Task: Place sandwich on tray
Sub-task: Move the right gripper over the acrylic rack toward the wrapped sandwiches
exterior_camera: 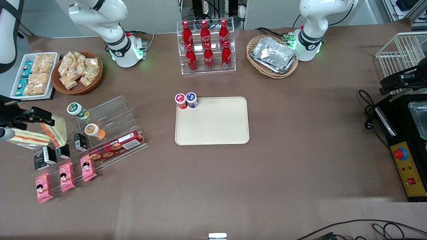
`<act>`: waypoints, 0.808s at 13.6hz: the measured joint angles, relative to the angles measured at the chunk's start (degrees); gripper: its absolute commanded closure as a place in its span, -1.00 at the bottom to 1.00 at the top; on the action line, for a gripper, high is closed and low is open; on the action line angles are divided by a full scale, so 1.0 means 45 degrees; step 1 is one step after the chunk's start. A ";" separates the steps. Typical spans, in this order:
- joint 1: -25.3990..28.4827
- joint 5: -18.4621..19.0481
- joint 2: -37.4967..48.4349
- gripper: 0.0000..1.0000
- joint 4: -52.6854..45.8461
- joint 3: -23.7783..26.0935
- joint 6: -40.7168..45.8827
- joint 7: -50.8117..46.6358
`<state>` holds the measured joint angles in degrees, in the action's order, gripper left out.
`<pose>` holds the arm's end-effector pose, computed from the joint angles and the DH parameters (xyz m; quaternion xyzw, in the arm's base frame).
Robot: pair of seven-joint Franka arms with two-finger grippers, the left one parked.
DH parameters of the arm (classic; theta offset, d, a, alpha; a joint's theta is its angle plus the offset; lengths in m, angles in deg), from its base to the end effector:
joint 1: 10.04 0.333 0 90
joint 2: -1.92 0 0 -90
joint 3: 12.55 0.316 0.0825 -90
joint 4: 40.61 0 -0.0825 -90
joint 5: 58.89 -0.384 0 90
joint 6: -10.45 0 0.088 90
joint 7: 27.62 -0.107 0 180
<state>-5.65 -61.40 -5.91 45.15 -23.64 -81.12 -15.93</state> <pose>0.5941 -0.0575 0.5845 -0.9989 -0.0432 0.0147 0.0113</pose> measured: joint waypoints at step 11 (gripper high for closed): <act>0.0001 0.0000 -0.0004 -1.00 0.0009 0.0000 0.0151 0.0000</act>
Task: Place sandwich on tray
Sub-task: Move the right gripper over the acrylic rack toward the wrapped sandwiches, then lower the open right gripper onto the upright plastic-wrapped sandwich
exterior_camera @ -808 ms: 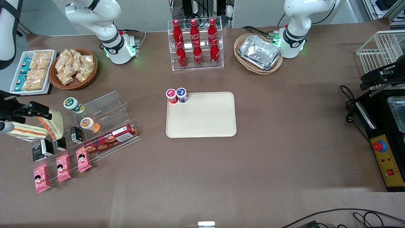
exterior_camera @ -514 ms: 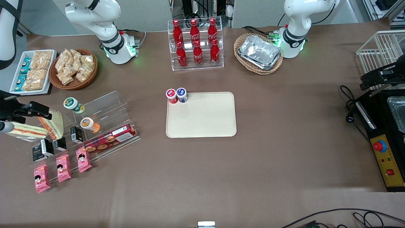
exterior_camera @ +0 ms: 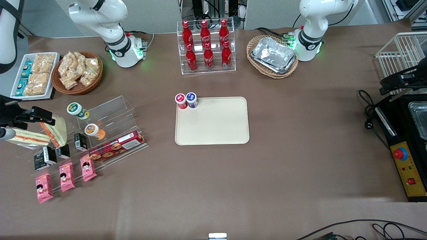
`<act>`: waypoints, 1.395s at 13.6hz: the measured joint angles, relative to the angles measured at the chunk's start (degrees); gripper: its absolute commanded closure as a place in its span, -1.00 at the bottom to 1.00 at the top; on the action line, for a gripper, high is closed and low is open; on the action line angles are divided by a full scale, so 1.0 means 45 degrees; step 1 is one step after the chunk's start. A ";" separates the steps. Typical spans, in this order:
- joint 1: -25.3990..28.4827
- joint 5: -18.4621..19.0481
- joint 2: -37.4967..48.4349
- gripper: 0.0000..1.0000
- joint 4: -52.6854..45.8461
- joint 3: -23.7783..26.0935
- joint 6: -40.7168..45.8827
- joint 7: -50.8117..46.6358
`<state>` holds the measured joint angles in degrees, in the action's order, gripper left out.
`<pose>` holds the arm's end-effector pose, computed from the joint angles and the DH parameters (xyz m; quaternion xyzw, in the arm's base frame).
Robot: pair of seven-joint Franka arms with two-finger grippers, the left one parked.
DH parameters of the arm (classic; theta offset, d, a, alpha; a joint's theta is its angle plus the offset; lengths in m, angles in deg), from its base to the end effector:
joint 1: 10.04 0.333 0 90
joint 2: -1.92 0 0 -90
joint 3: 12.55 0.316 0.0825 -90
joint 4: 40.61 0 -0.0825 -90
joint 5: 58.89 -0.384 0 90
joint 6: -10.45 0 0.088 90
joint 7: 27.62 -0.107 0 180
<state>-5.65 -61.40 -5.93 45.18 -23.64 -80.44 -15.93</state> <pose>0.5928 -0.0573 0.5830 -0.9988 -0.0433 0.0210 0.0123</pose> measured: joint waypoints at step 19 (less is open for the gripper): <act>-0.2040 0.0039 0.0910 -1.00 0.1216 -0.0428 0.2181 0.7026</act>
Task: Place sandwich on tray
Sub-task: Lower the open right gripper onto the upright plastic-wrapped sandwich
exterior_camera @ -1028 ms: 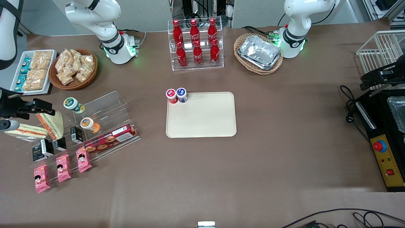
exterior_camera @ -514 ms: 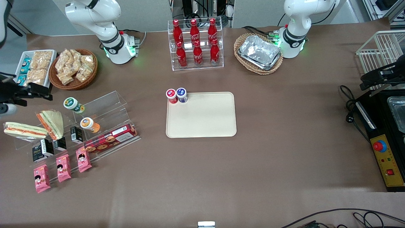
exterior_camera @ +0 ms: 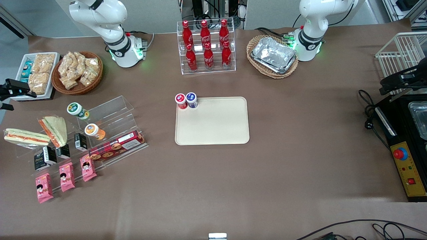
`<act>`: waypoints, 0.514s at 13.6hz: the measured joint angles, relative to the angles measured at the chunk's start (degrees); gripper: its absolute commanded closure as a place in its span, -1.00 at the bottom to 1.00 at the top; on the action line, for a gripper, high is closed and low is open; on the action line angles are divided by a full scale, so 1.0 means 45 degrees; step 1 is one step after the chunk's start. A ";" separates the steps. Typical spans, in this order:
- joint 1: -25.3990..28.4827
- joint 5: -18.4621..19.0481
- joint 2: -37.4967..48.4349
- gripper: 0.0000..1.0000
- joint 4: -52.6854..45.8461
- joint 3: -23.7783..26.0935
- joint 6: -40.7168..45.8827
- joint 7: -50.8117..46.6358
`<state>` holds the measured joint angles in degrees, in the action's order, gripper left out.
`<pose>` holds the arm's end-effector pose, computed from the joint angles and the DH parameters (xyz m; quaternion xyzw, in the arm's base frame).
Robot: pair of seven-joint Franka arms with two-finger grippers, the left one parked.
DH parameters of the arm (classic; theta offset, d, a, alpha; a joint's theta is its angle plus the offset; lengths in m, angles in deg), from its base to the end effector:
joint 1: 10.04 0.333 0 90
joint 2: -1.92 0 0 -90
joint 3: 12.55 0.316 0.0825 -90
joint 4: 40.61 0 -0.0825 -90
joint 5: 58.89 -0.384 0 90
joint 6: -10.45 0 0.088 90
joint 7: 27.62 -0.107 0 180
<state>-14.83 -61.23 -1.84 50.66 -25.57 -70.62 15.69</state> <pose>0.5282 -0.1607 0.5673 -0.9681 -0.2191 0.0973 0.0726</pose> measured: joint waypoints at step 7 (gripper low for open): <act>-0.0088 0.0736 -0.0237 -1.00 0.0792 0.0028 -0.2855 0.6148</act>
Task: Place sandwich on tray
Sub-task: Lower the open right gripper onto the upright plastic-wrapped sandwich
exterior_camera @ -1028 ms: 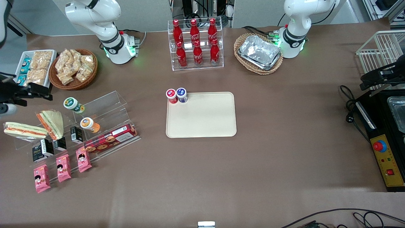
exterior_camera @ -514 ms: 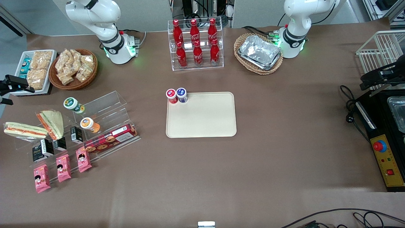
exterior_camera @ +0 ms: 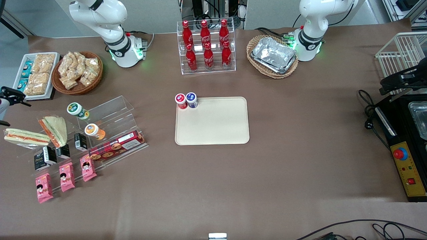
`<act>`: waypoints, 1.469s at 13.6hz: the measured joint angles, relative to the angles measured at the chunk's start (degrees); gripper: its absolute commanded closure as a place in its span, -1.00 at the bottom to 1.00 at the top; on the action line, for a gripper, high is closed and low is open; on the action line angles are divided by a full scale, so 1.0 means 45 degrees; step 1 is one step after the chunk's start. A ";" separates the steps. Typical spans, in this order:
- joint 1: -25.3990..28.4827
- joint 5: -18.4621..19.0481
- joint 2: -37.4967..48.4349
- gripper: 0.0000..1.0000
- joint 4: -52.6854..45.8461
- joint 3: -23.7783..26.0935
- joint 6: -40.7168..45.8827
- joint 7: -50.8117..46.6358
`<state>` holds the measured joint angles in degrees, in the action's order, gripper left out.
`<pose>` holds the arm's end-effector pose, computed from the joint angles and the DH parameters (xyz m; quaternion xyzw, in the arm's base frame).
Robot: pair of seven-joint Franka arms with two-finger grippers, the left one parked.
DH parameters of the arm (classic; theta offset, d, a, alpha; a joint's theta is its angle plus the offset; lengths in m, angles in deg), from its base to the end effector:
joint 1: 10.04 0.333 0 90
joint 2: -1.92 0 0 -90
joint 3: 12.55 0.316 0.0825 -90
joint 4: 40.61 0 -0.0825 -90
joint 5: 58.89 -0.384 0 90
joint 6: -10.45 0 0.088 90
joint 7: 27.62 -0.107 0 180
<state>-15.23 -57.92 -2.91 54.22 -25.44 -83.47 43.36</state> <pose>0.5499 -0.1767 0.5438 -0.8937 -0.4456 0.0474 0.0217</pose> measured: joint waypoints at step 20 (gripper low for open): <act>-0.2382 0.0005 -0.2727 -1.00 0.0499 -0.0008 -0.3254 1.0305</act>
<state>-25.94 -57.90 -15.18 56.47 -25.48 -98.11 89.73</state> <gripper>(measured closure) 0.000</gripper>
